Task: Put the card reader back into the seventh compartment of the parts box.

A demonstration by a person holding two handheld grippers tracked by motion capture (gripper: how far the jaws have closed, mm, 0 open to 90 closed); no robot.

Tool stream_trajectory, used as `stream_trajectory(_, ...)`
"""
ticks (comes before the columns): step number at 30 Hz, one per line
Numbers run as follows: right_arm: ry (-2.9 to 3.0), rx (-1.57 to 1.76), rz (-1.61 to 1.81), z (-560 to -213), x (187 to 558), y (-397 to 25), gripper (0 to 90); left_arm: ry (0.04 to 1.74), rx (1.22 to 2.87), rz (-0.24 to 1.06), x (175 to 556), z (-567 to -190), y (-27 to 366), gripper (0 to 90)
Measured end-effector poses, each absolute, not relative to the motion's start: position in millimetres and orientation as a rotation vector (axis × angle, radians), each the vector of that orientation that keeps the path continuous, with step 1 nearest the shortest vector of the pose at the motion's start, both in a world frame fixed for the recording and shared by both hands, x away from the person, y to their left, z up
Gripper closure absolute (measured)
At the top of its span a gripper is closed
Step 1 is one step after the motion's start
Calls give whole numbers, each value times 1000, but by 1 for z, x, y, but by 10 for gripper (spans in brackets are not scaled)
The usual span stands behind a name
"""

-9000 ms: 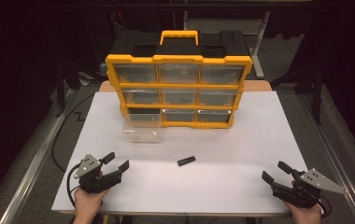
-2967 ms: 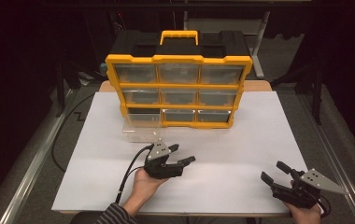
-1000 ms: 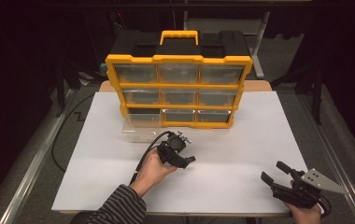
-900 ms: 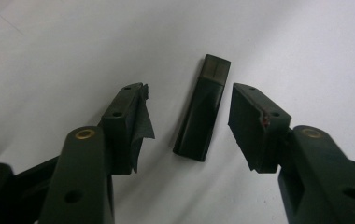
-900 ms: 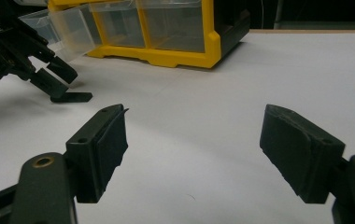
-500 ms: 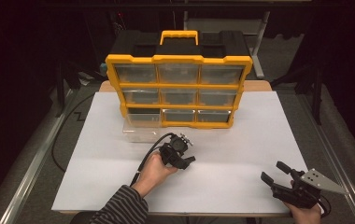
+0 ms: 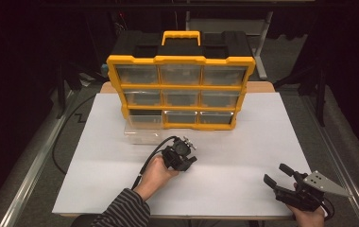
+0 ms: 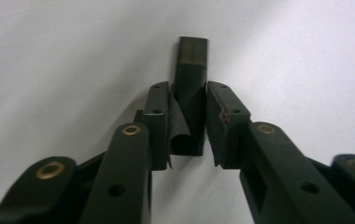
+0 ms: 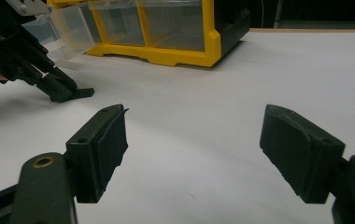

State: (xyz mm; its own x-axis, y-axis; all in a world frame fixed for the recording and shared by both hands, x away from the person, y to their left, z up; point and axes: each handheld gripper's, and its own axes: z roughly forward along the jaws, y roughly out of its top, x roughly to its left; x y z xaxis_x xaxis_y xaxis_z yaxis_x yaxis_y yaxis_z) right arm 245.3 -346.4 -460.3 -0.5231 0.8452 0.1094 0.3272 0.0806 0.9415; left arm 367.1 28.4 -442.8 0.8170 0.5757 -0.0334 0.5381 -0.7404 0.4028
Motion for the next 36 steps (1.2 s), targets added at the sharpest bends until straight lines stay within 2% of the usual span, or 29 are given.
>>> stream_trajectory(17,1898,1153,1449,-461,246,-346,237,814,2601,142,363,-442,31,727)
stream_trajectory(36,1899,1156,1440,-461,246,-346,237,853,2506,157,355,-429,53,727)
